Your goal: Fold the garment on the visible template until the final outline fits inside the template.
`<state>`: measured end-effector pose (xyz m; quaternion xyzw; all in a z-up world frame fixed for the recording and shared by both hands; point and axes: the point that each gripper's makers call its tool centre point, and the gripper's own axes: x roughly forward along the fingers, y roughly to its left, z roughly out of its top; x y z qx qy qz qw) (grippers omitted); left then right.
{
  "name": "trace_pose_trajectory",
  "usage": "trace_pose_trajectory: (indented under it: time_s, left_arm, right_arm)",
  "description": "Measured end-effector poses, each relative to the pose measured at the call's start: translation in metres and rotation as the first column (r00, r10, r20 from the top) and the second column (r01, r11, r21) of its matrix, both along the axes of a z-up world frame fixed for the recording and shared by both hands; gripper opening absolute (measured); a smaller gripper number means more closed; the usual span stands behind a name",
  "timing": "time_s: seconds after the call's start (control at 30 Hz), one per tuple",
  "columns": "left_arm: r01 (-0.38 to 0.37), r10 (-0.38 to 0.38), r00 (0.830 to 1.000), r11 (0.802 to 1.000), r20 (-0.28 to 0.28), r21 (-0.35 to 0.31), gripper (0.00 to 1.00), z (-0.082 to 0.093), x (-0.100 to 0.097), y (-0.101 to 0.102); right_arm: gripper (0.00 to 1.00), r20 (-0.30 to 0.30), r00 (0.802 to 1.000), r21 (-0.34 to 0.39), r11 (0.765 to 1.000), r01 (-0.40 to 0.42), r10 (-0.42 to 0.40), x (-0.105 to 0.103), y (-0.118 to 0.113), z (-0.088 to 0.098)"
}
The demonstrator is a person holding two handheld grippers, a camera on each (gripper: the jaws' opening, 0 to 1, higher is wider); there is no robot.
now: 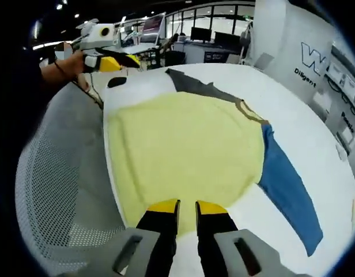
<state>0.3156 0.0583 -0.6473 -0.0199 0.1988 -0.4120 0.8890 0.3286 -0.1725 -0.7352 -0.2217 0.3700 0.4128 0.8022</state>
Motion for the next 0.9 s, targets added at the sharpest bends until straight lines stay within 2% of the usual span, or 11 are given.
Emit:
trace_pose_trajectory:
  time_s: [0.1,0.2,0.27,0.37,0.43,0.5,0.57,0.63,0.67,0.77,0.9]
  left_arm:
    - [-0.003,-0.002,0.999,0.995,0.043,0.103,0.36,-0.007,-0.017,-0.001]
    - [-0.106,0.107,0.994,0.989,-0.010,0.104,0.46,-0.009,-0.024,0.006]
    - [-0.116,0.115,0.993,0.990,0.013,0.079,0.45,-0.002,-0.030,0.004]
    - [-0.093,0.080,0.990,0.990,0.116,0.104,0.43,0.003,-0.033,0.003]
    - [-0.081,0.068,0.990,0.991,0.121,0.110,0.42,-0.002,-0.036,0.006]
    - [-0.106,0.100,0.989,0.993,0.106,0.054,0.42,-0.002,-0.034,0.011]
    - [-0.138,0.133,0.984,0.990,0.117,0.038,0.41,-0.002,-0.031,0.018]
    - [-0.157,0.149,0.973,0.987,0.176,0.035,0.41,0.007,-0.028,0.020]
    - [-0.160,0.149,0.960,0.987,0.236,0.029,0.41,0.015,-0.026,0.018]
    - [-0.183,0.164,0.966,0.980,0.199,0.083,0.40,0.003,-0.027,0.023]
    - [-0.169,0.146,0.969,0.980,0.198,0.106,0.40,0.000,-0.028,0.018]
  right_arm:
    - [0.04,0.030,0.993,-0.001,0.994,0.110,-0.110,0.013,-0.027,0.001]
    - [0.04,0.066,0.975,0.013,0.978,0.210,-0.210,0.028,-0.053,0.007]
    - [0.04,0.092,0.955,0.027,0.959,0.280,-0.282,0.038,-0.071,0.014]
    - [0.03,0.133,0.924,0.024,0.933,0.359,-0.359,0.053,-0.101,0.020]
    - [0.03,0.157,0.906,0.029,0.919,0.392,-0.392,0.061,-0.116,0.024]
    - [0.03,0.173,0.884,0.025,0.900,0.436,-0.434,0.069,-0.136,0.026]
    - [0.02,0.185,0.849,0.025,0.867,0.499,-0.494,0.077,-0.157,0.028]
    - [0.03,0.201,0.818,0.054,0.840,0.540,-0.539,0.086,-0.172,0.033]
    - [0.02,0.205,0.787,0.075,0.811,0.580,-0.582,0.092,-0.184,0.037]
    - [0.03,0.239,0.711,0.103,0.745,0.659,-0.661,0.105,-0.211,0.044]
    - [0.04,0.264,0.618,0.128,0.662,0.738,-0.740,0.122,-0.241,0.046]
